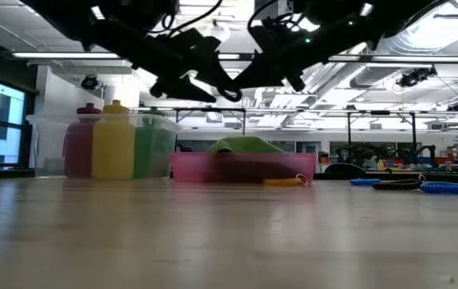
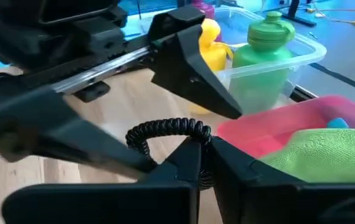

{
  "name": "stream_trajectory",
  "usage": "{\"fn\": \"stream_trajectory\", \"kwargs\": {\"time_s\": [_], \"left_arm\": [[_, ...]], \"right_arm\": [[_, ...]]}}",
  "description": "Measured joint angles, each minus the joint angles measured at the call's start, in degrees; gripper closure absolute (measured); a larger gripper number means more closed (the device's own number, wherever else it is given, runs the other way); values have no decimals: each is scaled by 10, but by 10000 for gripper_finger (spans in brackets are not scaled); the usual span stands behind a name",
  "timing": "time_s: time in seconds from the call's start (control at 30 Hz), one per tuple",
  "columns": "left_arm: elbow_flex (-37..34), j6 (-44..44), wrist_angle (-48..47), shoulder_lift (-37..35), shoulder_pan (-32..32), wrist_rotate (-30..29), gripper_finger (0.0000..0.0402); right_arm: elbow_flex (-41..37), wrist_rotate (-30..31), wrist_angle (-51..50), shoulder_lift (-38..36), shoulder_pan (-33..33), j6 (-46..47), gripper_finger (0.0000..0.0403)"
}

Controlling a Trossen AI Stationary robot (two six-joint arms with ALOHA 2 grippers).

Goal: Pick & Place Sports Items
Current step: Put the black spring keychain into the bottom transparent bin

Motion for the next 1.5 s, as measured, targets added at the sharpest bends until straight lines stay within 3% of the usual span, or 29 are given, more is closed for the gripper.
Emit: {"fn": "stream_trajectory", "kwargs": {"time_s": [0.27, 0.97, 1.33, 1.5], "left_arm": [[0, -1, 9, 0, 1, 2, 131], [0, -8, 8, 0, -6, 37, 391], [0, -8, 8, 0, -5, 57, 394], [0, -8, 13, 0, -6, 63, 394]], "right_arm": [[0, 0, 4, 0, 1, 8, 402], [0, -1, 2, -1, 2, 8, 402], [0, -4, 1, -1, 2, 9, 401], [0, -2, 5, -1, 4, 11, 360]]}}
